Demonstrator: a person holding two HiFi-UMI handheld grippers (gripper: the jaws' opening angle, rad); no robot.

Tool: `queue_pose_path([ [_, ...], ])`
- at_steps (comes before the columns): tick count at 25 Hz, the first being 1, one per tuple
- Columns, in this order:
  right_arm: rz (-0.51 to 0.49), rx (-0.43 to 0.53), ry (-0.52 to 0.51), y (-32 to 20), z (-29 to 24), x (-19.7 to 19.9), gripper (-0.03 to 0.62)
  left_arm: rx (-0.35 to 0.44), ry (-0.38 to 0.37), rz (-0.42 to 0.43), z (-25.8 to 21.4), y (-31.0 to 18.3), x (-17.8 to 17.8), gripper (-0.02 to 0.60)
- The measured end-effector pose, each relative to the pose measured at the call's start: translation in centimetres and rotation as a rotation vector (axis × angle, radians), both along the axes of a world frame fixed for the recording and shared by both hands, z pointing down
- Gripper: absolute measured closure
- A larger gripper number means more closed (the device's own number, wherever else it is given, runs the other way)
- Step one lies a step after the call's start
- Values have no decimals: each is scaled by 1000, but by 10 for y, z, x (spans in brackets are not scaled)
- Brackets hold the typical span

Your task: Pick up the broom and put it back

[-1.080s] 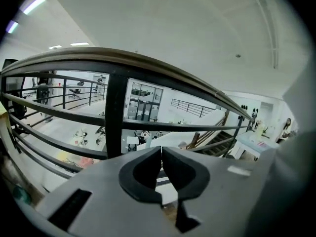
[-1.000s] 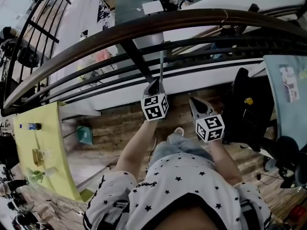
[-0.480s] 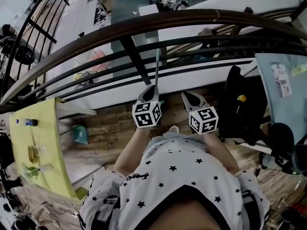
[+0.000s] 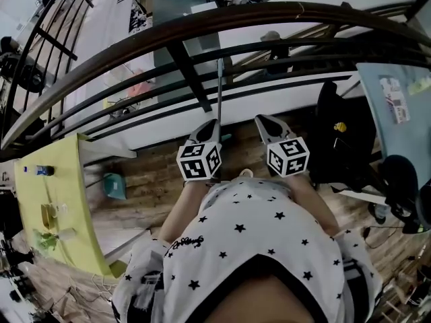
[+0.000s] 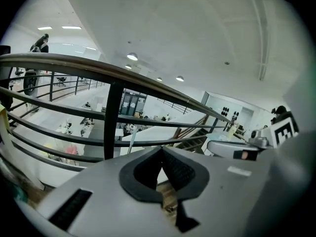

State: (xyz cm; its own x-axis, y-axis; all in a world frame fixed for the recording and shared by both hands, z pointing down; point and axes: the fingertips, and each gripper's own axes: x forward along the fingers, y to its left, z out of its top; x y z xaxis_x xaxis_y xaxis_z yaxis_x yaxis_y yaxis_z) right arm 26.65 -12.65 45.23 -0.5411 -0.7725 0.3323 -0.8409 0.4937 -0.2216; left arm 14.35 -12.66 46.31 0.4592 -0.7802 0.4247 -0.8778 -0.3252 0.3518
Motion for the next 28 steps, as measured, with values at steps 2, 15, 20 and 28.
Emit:
queue_pose_path([
  [2, 0, 1, 2, 1, 1, 0, 600, 2, 2, 8, -1, 3, -1, 569],
  [15, -6, -20, 1, 4, 7, -3, 600, -20, -3, 33, 4, 5, 1, 569],
  [20, -13, -19, 21, 7, 11, -4, 600, -20, -5, 44, 5, 3, 4, 569],
  [28, -15, -26, 31, 7, 14, -9, 600, -23, 4, 45, 6, 1, 1, 569],
])
